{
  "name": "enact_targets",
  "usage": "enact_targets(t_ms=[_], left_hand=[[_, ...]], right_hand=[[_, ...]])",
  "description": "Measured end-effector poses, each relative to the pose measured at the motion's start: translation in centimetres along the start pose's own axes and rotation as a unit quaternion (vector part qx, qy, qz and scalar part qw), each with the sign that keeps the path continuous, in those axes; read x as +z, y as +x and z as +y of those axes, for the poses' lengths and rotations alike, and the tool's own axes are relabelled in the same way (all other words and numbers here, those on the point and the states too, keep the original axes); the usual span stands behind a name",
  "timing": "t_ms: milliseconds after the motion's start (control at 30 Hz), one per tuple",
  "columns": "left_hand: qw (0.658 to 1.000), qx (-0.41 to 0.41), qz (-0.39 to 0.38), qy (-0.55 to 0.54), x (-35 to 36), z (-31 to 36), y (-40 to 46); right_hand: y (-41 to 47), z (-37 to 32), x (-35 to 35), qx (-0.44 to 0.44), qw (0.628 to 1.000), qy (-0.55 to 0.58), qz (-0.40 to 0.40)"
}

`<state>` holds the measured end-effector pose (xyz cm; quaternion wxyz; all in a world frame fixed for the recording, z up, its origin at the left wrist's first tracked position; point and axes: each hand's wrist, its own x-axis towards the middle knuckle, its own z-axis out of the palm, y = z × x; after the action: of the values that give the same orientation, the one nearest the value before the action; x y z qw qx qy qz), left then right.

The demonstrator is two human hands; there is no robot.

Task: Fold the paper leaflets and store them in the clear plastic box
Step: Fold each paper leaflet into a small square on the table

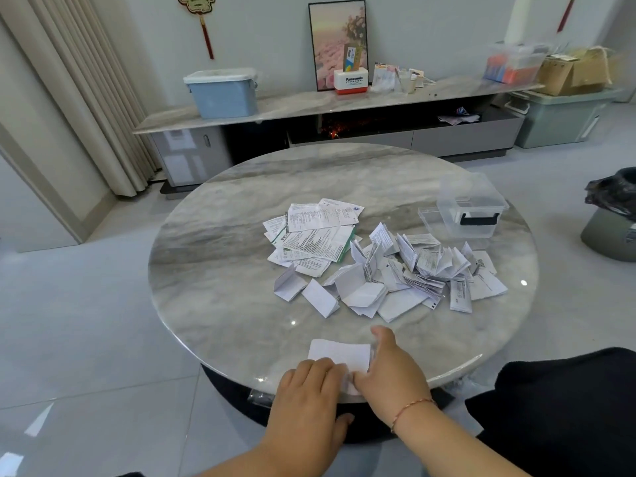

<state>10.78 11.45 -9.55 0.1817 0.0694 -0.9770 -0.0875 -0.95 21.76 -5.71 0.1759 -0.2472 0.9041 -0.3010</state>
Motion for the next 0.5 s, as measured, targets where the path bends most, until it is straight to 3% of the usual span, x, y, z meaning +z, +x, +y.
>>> enact_targets(t_ms=[133,200,267,367,500], left_hand=[[0.999,0.014,0.038,-0.007,0.1,-0.4,0.2],[0.997,0.033,0.053,-0.040,-0.2,-0.8,0.1],[0.992,0.025,0.058,-0.105,-0.6,-1.1,-0.2],[0.981,-0.034,0.066,-0.177,-0.8,-1.5,-0.6],[0.971,-0.093,0.054,-0.214,-0.8,-1.5,-0.7]], right_hand=[[-0.8,0.2,-1.1,0.029,0.995,0.065,-0.063],[-0.5,0.5,-2.8,-0.043,0.997,0.008,-0.062],[0.1,0.8,-4.5,-0.152,0.981,-0.048,-0.111],[0.6,1.2,-4.6,-0.203,0.957,-0.020,-0.206],[1.2,1.1,-2.0,-0.178,0.978,0.029,-0.102]])
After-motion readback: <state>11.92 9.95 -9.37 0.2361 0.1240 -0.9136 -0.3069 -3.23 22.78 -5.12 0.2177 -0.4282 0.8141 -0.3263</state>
